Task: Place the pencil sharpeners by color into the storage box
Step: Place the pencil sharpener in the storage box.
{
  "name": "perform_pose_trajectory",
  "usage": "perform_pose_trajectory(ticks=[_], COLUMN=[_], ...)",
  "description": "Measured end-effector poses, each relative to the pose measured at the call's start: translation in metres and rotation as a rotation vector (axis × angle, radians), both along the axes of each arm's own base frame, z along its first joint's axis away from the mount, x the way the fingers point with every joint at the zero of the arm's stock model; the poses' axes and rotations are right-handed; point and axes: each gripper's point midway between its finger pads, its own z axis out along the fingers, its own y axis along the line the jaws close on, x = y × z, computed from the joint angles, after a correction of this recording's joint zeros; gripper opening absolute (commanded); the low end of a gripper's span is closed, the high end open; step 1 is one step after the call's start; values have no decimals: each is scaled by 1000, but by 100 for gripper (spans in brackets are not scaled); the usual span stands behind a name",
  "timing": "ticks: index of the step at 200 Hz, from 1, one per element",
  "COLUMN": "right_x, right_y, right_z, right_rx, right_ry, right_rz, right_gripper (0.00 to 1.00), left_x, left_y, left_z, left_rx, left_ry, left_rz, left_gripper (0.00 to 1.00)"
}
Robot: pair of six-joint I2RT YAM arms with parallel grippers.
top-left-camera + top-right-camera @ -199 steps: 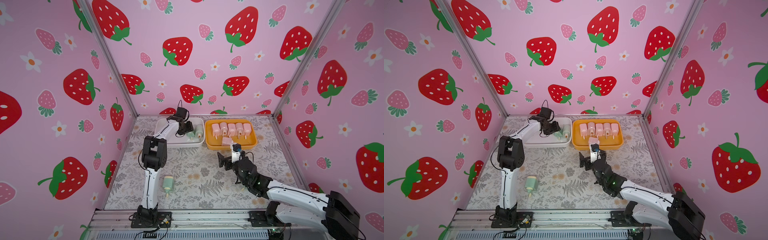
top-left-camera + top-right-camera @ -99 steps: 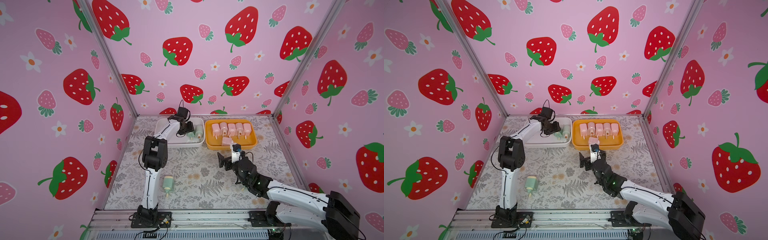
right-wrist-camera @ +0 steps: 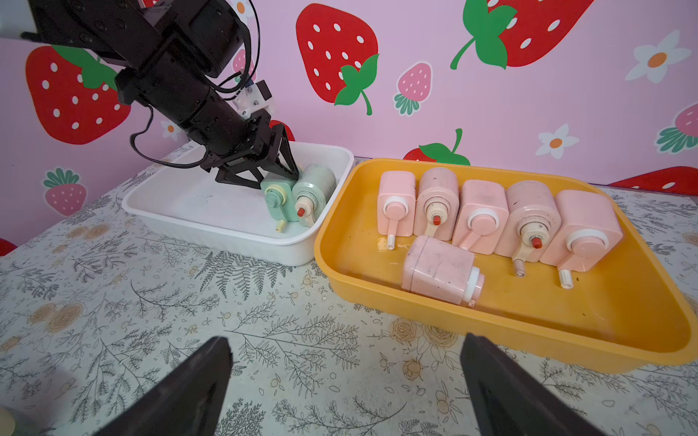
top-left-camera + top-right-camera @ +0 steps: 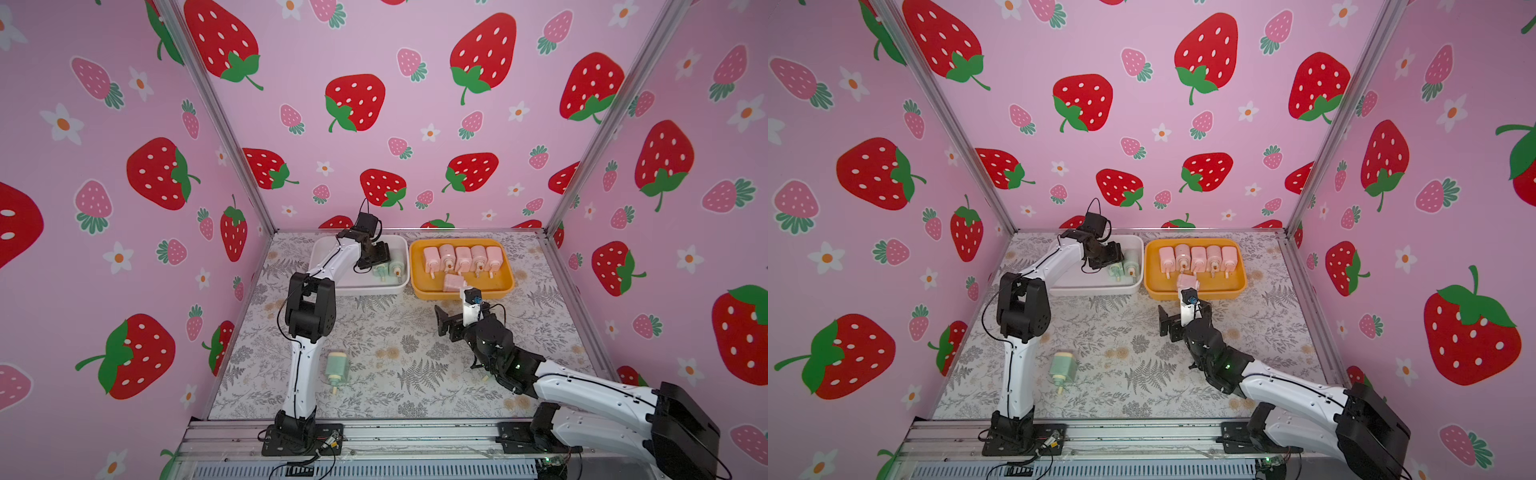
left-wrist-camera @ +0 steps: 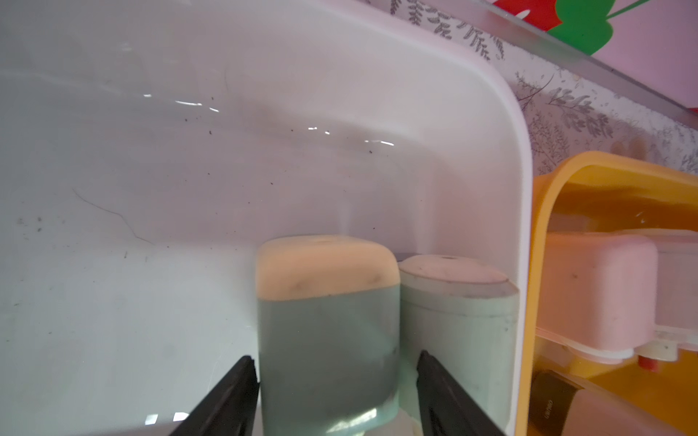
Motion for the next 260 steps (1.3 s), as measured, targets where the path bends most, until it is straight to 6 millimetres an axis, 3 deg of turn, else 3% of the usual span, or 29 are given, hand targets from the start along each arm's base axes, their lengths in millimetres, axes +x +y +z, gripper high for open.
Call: perform_pose_trajectory(ticks=[52, 78, 89, 153, 260], right_x=[0, 0, 0, -1, -2], right_y=[0, 0, 0, 0, 1], right_z=[0, -1, -1, -4, -7], right_rx=[0, -1, -2, -10, -9], right_ry=[1, 2, 3, 15, 26], right_rz=[1, 1, 2, 5, 12], right_gripper=[100, 100, 100, 100, 100], left_x=[1, 4, 5, 19, 25], left_y=[-3, -4, -3, 7, -6], left_z=[1, 5, 6, 1, 11], left_rx=[-6, -43, -64, -197, -260], left_ry=[-7, -30, -39, -64, -98], left_rz=[-12, -15, -17, 30, 6], left_gripper=[79, 90, 100, 100, 100])
